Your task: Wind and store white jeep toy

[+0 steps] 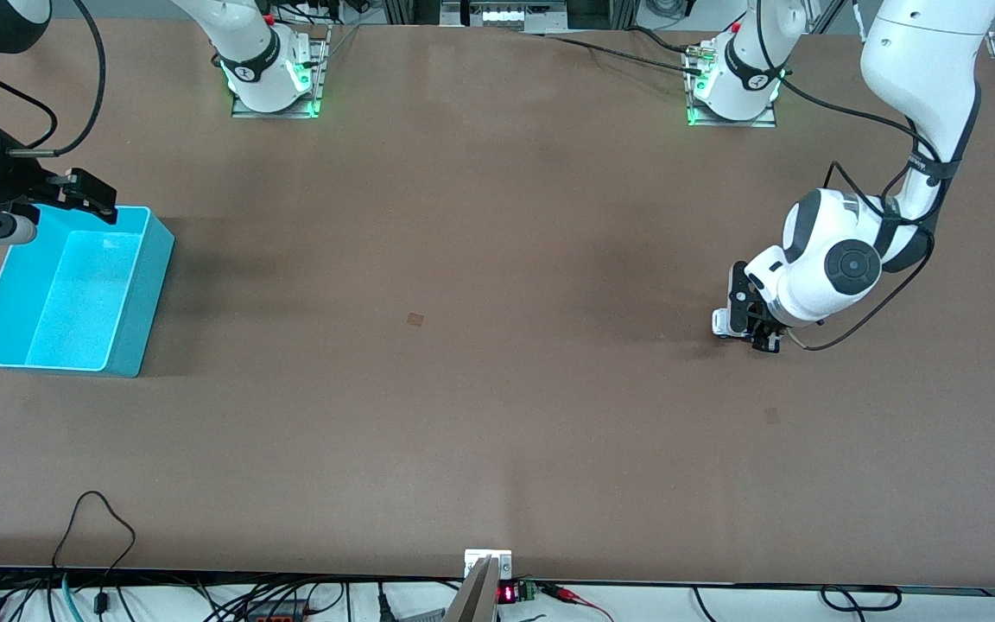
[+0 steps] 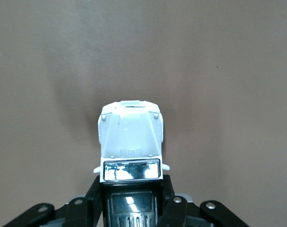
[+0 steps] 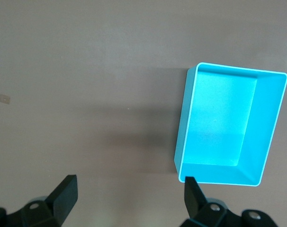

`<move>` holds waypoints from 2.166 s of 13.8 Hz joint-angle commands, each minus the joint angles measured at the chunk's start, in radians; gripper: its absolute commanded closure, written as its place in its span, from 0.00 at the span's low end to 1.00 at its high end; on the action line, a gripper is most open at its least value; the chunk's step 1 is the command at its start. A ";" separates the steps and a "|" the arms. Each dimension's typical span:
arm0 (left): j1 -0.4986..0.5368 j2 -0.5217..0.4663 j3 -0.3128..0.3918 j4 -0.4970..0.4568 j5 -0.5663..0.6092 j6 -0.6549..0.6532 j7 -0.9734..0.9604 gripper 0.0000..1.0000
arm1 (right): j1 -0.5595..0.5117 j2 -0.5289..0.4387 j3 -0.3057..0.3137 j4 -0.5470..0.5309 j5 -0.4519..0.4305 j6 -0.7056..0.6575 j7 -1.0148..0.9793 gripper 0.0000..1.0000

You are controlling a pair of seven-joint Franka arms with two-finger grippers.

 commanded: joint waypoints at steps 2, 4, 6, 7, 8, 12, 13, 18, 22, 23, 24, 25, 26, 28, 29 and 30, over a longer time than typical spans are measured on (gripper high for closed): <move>0.017 0.035 0.005 0.011 0.015 0.002 -0.016 0.79 | -0.005 -0.004 0.006 0.007 0.015 -0.020 -0.005 0.00; 0.020 0.044 0.012 0.011 0.015 0.003 -0.016 0.79 | -0.008 -0.002 0.006 0.007 0.015 -0.020 -0.005 0.00; 0.038 0.058 0.018 0.011 0.015 0.003 -0.016 0.79 | -0.007 -0.004 0.006 0.007 0.015 -0.021 -0.005 0.00; 0.058 0.064 0.023 0.011 0.016 0.003 -0.011 0.79 | -0.008 -0.004 0.006 0.007 0.015 -0.021 -0.009 0.00; 0.084 0.065 0.023 0.011 0.018 0.003 -0.008 0.78 | -0.010 -0.004 0.005 0.007 0.015 -0.021 -0.012 0.00; 0.170 0.075 0.023 0.013 0.081 0.003 0.001 0.76 | -0.011 -0.004 0.005 0.007 0.015 -0.023 -0.009 0.00; 0.207 0.079 0.021 0.016 0.117 0.006 0.006 0.76 | -0.011 -0.004 0.005 0.007 0.015 -0.023 -0.009 0.00; 0.232 0.084 0.021 0.016 0.213 0.037 0.052 0.76 | -0.002 -0.005 0.008 0.007 0.015 -0.023 -0.005 0.00; 0.256 0.087 0.021 0.016 0.247 0.063 0.059 0.75 | -0.002 -0.005 0.008 0.007 0.015 -0.023 -0.012 0.00; 0.258 0.087 0.021 0.016 0.247 0.066 0.059 0.75 | -0.002 -0.005 0.009 0.009 0.015 -0.023 -0.014 0.00; 0.261 0.087 0.021 0.016 0.250 0.066 0.059 0.75 | 0.000 -0.007 0.012 0.009 0.015 -0.023 -0.014 0.00; 0.275 0.087 0.020 0.016 0.250 0.068 0.059 0.73 | 0.000 -0.010 0.014 0.007 0.015 -0.024 -0.008 0.00; 0.279 0.087 0.020 0.016 0.250 0.068 0.059 0.73 | 0.000 -0.010 0.014 0.007 0.015 -0.026 -0.008 0.00; 0.283 0.087 0.020 0.016 0.250 0.068 0.088 0.73 | -0.002 -0.008 0.012 0.007 0.016 -0.026 -0.015 0.00; 0.295 0.087 0.020 0.019 0.250 0.068 0.096 0.73 | -0.002 -0.008 0.012 0.007 0.015 -0.026 -0.015 0.00; 0.299 0.092 0.020 0.028 0.250 0.068 0.101 0.73 | -0.002 -0.008 0.012 0.007 0.016 -0.026 -0.015 0.00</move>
